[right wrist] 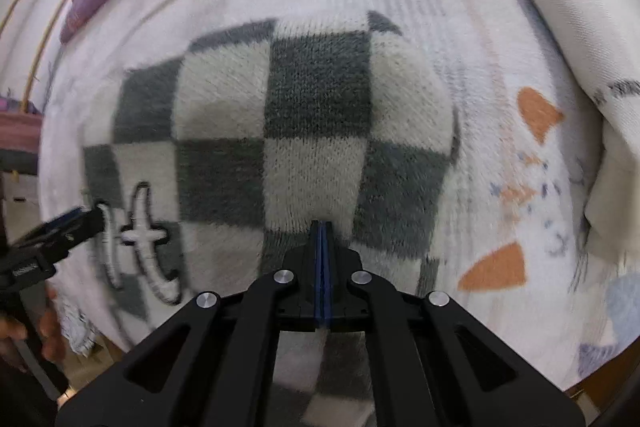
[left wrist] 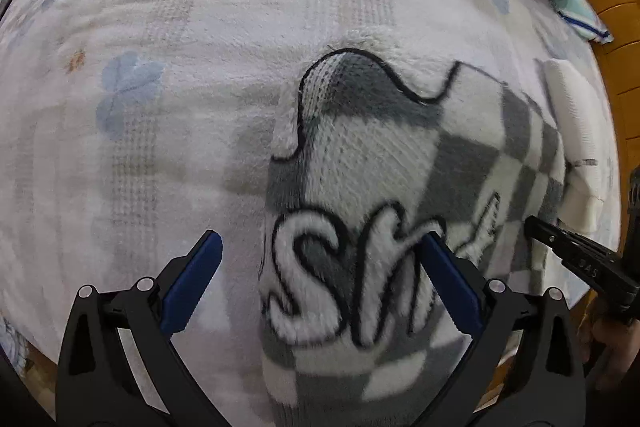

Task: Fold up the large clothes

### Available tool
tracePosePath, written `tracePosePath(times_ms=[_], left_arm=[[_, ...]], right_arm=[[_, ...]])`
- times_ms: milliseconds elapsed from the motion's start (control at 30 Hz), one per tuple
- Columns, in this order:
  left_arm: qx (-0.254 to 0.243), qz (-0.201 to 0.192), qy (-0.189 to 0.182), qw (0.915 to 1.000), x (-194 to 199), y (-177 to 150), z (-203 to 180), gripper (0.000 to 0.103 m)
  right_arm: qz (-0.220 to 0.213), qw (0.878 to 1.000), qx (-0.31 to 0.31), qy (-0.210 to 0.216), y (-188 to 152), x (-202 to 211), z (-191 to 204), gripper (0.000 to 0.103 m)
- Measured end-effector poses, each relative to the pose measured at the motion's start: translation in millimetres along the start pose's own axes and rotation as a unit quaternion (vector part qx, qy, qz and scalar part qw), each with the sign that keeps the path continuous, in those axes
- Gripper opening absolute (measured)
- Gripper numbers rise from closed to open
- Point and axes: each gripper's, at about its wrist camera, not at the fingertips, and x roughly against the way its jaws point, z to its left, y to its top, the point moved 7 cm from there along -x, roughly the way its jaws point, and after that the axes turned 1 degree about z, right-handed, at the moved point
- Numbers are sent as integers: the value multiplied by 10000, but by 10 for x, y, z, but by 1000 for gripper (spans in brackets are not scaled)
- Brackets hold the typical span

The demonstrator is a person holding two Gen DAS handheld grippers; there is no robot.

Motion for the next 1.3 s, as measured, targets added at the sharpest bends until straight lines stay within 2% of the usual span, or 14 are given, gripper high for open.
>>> tracePosePath(times_ms=[167, 267, 367, 500, 600, 667, 700, 733, 800, 933, 1100, 1133, 1233, 1300], left_arm=[[-333, 71, -295, 9990, 167, -488, 28, 99], [-439, 443, -122, 9980, -2, -815, 93, 99], [-184, 816, -111, 9964, -246, -1014, 158, 99], [-357, 780, 38, 9963, -365, -1012, 128, 99], [-216, 774, -235, 9965, -332, -979, 154, 99], [-155, 700, -452, 9964, -258, -949, 200, 99], [-97, 630, -597, 9962, -204, -943, 222, 99], [-74, 611, -691, 9957, -166, -935, 253, 99], [16, 540, -858, 9948, -113, -923, 288, 99], [160, 581, -1026, 9929, -123, -839, 284, 99], [-159, 581, -959, 9936, -193, -720, 129, 99], [-188, 624, -952, 9933, -240, -753, 93, 99], [-158, 721, -975, 9925, -327, -810, 19, 99], [-146, 756, -916, 9928, -394, -785, -39, 99]], right_arm=[[283, 9985, -18, 460, -670, 179, 194, 8], [499, 9986, -44, 193, -968, -42, 137, 7], [346, 9988, -281, 226, -1034, -176, 58, 0], [227, 9994, -265, 43, -1044, -261, 64, 0], [100, 9980, -549, 302, -1023, -199, 145, 1], [-33, 9920, -1033, 724, -1050, -50, 92, 9], [-187, 9881, -1251, 881, -1057, 41, 49, 23], [-349, 9848, -1404, 959, -1059, 123, 2, 45], [-662, 9789, -1641, 1021, -1065, 250, -116, 66], [-695, 9672, -2133, 1192, -1108, 101, -419, 68], [-358, 9482, -2641, 1729, -1143, -289, -661, 68], [-326, 9378, -2766, 2071, -1152, -354, -623, 68], [-326, 9217, -2961, 2486, -1150, -444, -645, 75], [-257, 9013, -3168, 2944, -1197, -536, -645, 76]])
